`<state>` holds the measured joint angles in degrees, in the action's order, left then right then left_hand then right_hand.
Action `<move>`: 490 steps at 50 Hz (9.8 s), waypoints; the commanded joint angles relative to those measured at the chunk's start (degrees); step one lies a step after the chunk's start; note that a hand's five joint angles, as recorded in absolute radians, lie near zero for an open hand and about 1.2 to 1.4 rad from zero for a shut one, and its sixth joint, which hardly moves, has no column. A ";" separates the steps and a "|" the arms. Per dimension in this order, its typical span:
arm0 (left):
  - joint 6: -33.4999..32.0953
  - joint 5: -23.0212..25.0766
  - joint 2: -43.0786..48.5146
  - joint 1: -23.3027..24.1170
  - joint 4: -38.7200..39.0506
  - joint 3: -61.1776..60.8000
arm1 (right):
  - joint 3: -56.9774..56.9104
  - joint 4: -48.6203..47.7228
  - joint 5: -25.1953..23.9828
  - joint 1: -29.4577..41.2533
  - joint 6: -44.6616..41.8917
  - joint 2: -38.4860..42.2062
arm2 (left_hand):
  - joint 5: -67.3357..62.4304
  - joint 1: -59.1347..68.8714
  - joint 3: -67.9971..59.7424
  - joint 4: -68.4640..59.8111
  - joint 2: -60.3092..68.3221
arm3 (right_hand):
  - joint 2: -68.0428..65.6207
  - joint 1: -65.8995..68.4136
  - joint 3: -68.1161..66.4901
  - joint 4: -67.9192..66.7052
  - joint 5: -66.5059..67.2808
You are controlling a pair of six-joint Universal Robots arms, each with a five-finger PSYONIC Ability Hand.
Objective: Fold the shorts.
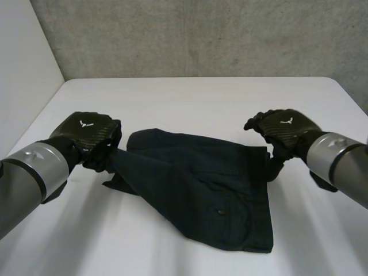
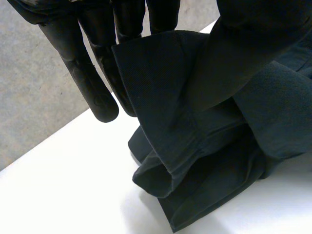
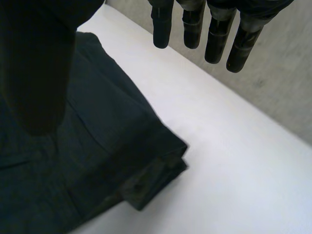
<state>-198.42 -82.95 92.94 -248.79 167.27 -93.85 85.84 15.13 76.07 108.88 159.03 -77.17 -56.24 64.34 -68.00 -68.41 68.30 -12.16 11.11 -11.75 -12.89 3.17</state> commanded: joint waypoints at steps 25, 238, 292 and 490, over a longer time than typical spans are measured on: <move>-4.78 0.07 -6.28 0.67 -0.27 -11.36 | -2.35 -19.52 6.46 6.16 -4.52 25.14 | 26.40 -24.50 28.16 28.58 -28.46 | -35.71 36.76 -36.13 -34.99 34.70; -7.60 -11.71 21.23 4.54 33.04 27.51 | -29.43 -29.11 -1.62 8.89 -14.54 18.46 | -13.76 15.66 -12.00 -11.59 11.70 | -67.84 68.89 -68.25 -67.11 66.83; 4.26 -0.91 -2.94 -7.14 10.80 -17.59 | 14.71 -17.06 -11.65 -1.75 -3.98 5.62 | 33.15 -31.24 34.91 35.32 -35.21 | -25.17 26.22 -25.59 -24.45 24.16; 0.31 -1.34 -5.75 -2.84 -4.76 -2.56 | -5.69 11.76 0.92 4.49 -18.67 -8.79 | -13.76 15.66 -12.00 -11.59 11.70 | -67.84 68.89 -68.25 -67.11 66.83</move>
<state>-198.12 -84.53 86.35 -251.49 162.04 -92.43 79.29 24.66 77.14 114.41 141.16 -87.06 -55.44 63.83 -68.09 -68.44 68.43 -66.90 54.52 -67.78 -68.12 56.02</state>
